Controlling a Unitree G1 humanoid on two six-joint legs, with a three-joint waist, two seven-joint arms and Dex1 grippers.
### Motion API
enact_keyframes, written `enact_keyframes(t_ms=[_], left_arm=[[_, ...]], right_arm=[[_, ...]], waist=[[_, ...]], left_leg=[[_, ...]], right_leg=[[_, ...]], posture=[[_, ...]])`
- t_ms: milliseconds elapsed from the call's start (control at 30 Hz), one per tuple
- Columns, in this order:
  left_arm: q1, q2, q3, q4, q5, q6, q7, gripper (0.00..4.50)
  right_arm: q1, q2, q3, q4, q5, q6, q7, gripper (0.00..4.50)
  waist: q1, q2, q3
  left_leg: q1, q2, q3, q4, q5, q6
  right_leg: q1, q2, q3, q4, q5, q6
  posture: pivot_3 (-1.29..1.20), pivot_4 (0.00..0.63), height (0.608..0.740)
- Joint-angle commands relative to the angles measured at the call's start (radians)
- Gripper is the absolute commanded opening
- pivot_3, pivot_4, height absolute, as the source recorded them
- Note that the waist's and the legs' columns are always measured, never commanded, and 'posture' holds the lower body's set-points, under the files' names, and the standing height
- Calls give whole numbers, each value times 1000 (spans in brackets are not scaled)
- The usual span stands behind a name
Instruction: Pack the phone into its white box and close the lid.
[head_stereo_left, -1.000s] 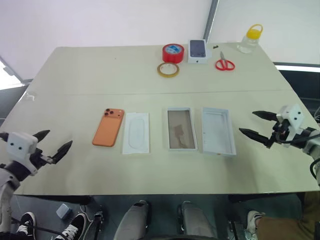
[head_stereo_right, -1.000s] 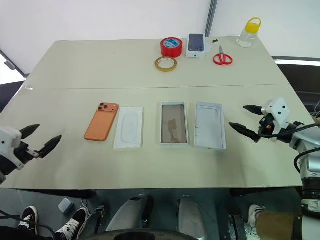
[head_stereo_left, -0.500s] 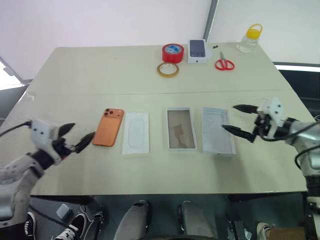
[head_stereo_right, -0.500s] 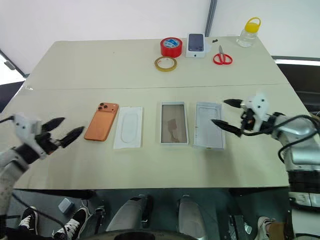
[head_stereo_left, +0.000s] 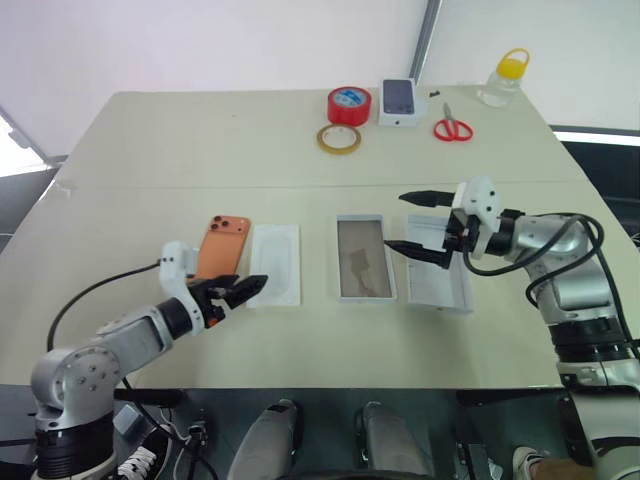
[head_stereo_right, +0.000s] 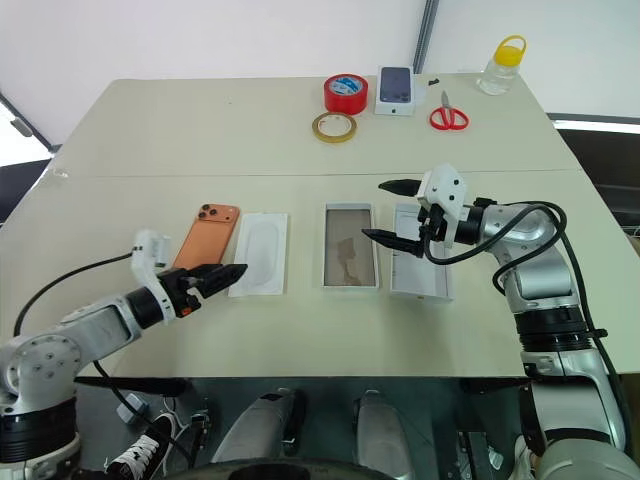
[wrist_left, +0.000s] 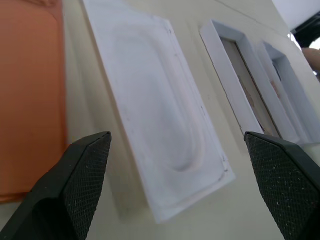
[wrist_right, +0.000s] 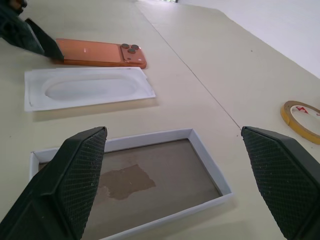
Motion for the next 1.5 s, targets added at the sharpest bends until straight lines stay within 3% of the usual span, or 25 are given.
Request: enact_keyframes(t_ms=[33,467,567,800,833,1133,1333,1433,1500], left_arm=[[-11,-18,17,-14,-37,24,67,4473],[-72,-151,-17,90,-85,44,181,4473],[-60,-148,-23,93,-97,74,201,3690],[-66,-153,-14,95,-108,85,220,183],[-69,-155,-12,98,-112,85,223,31],[-105,-163,18,119,-146,56,243,31],[-156,-134,81,162,-308,80,323,31],[-166,-109,71,185,-422,97,361,0],[-177,-79,50,178,-460,98,377,0]], right_arm=[[-16,3,-17,10,2,-38,11,4495],[6,6,-19,-3,-5,-66,-9,4495],[13,-3,-21,-11,-7,-68,-6,4500],[78,-25,28,-69,-26,-42,33,4500],[90,-25,36,-88,-21,-27,39,4500],[179,-20,181,-227,-110,76,24,4500],[119,22,236,-206,-157,155,-21,4500],[109,16,261,-202,-174,147,4,3628],[102,19,278,-194,-183,141,14,2679]], waist=[[-1,0,0],[6,1,-1],[5,1,-1],[4,0,-1],[4,1,-1],[3,0,-1],[1,0,0],[2,0,0],[2,-1,0]], left_leg=[[0,0,0,0,0,0],[0,0,0,1,0,0],[0,0,0,1,0,0],[0,0,0,1,0,0],[0,0,0,1,0,-1],[0,0,0,1,0,-1],[0,0,0,1,1,-2],[0,0,0,1,2,-3],[0,0,0,1,2,-3]], right_leg=[[0,0,0,0,0,0],[1,0,0,0,0,0],[1,0,0,0,0,0],[1,0,0,0,0,0],[1,0,0,0,0,0],[1,0,0,0,0,0],[0,0,0,1,0,0],[0,0,0,0,0,0],[0,0,0,0,0,0]], posture=[[0,150,740],[0,150,740],[0,150,740],[0,150,740],[0,150,740],[0,150,740],[0,150,740],[0,150,740],[0,150,740]])
